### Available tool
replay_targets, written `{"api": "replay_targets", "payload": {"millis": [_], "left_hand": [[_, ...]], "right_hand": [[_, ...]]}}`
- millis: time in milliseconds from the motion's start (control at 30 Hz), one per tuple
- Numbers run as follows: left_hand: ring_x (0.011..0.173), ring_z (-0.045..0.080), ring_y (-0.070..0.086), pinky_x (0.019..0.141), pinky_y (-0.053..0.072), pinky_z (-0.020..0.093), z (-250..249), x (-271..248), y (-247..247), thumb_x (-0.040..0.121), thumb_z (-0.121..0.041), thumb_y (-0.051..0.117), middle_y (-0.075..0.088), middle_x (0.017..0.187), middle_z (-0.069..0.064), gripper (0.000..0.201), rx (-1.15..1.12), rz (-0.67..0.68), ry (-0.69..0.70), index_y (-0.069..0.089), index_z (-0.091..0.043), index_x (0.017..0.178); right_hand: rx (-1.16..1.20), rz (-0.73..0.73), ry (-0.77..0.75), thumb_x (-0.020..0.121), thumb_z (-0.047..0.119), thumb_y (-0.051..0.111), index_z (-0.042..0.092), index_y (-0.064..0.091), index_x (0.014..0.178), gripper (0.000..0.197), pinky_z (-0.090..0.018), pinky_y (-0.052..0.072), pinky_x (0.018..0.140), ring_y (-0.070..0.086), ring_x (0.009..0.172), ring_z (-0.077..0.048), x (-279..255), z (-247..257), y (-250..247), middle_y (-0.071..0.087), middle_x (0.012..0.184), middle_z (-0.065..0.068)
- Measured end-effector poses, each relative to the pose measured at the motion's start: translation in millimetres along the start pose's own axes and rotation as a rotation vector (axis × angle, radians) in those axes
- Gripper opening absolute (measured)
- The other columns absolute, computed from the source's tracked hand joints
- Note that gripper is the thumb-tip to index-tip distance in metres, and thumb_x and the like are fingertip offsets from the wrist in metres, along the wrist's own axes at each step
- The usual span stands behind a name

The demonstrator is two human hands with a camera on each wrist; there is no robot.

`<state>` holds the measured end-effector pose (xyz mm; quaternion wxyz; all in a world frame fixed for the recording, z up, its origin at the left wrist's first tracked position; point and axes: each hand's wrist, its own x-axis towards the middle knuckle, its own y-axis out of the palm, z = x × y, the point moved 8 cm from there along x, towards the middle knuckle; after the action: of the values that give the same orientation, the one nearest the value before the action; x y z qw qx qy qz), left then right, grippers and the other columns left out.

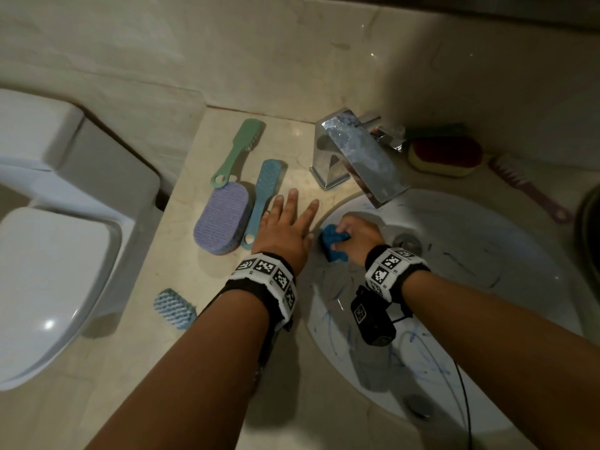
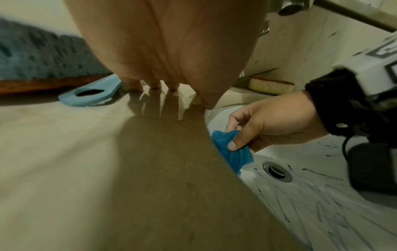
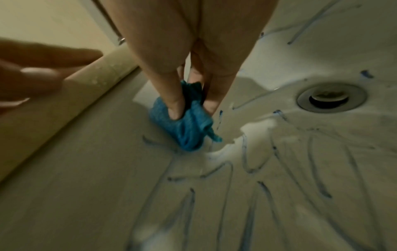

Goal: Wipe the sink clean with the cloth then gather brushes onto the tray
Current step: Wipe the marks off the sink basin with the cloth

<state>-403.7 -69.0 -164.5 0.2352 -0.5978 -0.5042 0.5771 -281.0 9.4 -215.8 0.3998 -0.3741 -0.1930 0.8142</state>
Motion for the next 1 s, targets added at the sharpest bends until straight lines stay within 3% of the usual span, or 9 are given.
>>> {"api": "replay_targets", "payload": {"millis": [100,200,333,433,600,700,833,933,1000], "left_hand": [[0.146,0.027,-0.013,0.120,0.001,0.043,2.8,-0.2,-0.5,0.102,-0.026,0.029,-0.019,0.158,0.003,0.059,-0.031,0.027,0.007,-0.004,-0.037,0.149],[0.146,0.027,-0.014,0.119,0.000,0.042,2.0,0.1,-0.1,0.102,-0.023,0.029,-0.021,0.157,0.002,0.060,-0.031,0.036,0.001,-0.004,-0.037,0.149],[0.146,0.028,-0.016,0.118,-0.001,0.043,0.6,-0.1,0.9,0.102,-0.029,0.027,-0.023,0.157,0.003,0.059,0.001,0.042,-0.009,-0.008,-0.037,0.149],[0.146,0.028,-0.016,0.118,-0.002,0.042,-0.2,-0.8,0.0,0.102,-0.029,0.026,-0.023,0.157,0.002,0.058,0.002,0.049,-0.016,-0.008,-0.037,0.149],[0.146,0.027,-0.016,0.119,-0.003,0.041,0.7,-0.5,0.0,0.103,-0.030,0.024,-0.022,0.157,0.002,0.056,0.011,0.055,-0.016,-0.008,-0.038,0.149],[0.146,0.027,-0.016,0.119,-0.002,0.042,1.3,-0.3,0.0,0.102,-0.031,0.026,-0.023,0.157,0.002,0.058,0.013,0.063,-0.017,-0.008,-0.038,0.149],[0.146,0.028,-0.016,0.120,-0.002,0.043,1.4,-0.1,-0.2,0.102,-0.032,0.027,-0.023,0.157,0.003,0.059,0.011,0.074,-0.012,-0.008,-0.038,0.148],[0.146,0.028,-0.016,0.120,-0.001,0.043,1.2,0.9,0.2,0.102,-0.034,0.025,-0.023,0.156,0.003,0.057,0.019,0.085,-0.012,-0.009,-0.037,0.149],[0.146,0.028,-0.016,0.120,-0.001,0.043,1.6,1.8,0.0,0.102,-0.035,0.024,-0.023,0.157,0.003,0.057,0.033,0.084,-0.013,-0.009,-0.037,0.148]], "right_hand": [[0.124,-0.129,0.103,0.078,0.000,0.066,0.021,0.050,0.071,0.027,-0.013,0.039,0.074,0.049,0.087,-0.014,12.1,-9.9,-19.6,0.053,0.088,0.000],[0.122,-0.111,0.073,0.076,-0.006,0.064,0.016,0.052,0.072,0.025,-0.002,0.036,0.055,0.049,0.084,-0.013,6.7,-4.0,-6.8,0.053,0.083,0.002],[-0.026,0.067,-0.061,0.070,-0.009,0.066,0.011,0.059,0.083,0.025,-0.017,0.036,0.057,0.050,0.087,-0.016,-11.0,3.7,28.0,0.055,0.092,-0.002],[0.093,-0.002,0.020,0.072,0.001,0.071,0.010,0.064,0.093,0.024,-0.013,0.037,0.057,0.052,0.087,-0.013,-9.5,-4.1,14.3,0.058,0.094,0.000],[0.309,-0.189,0.082,0.080,0.001,0.065,0.017,0.051,0.081,0.021,-0.010,0.035,0.053,0.048,0.083,-0.015,-8.3,-5.1,-1.6,0.050,0.076,0.006],[0.158,-0.091,0.004,0.081,0.005,0.064,0.017,0.047,0.087,0.022,-0.021,0.038,0.064,0.050,0.085,-0.017,-15.9,-2.4,21.3,0.056,0.089,-0.004],[0.109,0.031,-0.090,0.074,0.002,0.067,0.019,0.051,0.091,0.029,-0.021,0.037,0.076,0.054,0.092,-0.017,-20.7,-2.5,37.5,0.058,0.096,-0.001],[0.212,-0.128,-0.027,0.075,-0.001,0.069,0.011,0.062,0.097,0.025,-0.006,0.039,0.063,0.053,0.088,-0.013,-13.4,-4.3,17.5,0.058,0.090,0.002],[0.291,-0.224,0.066,0.076,0.001,0.070,0.008,0.063,0.099,0.025,-0.007,0.039,0.060,0.051,0.086,-0.013,-6.6,-8.9,6.8,0.055,0.086,0.004]]}}
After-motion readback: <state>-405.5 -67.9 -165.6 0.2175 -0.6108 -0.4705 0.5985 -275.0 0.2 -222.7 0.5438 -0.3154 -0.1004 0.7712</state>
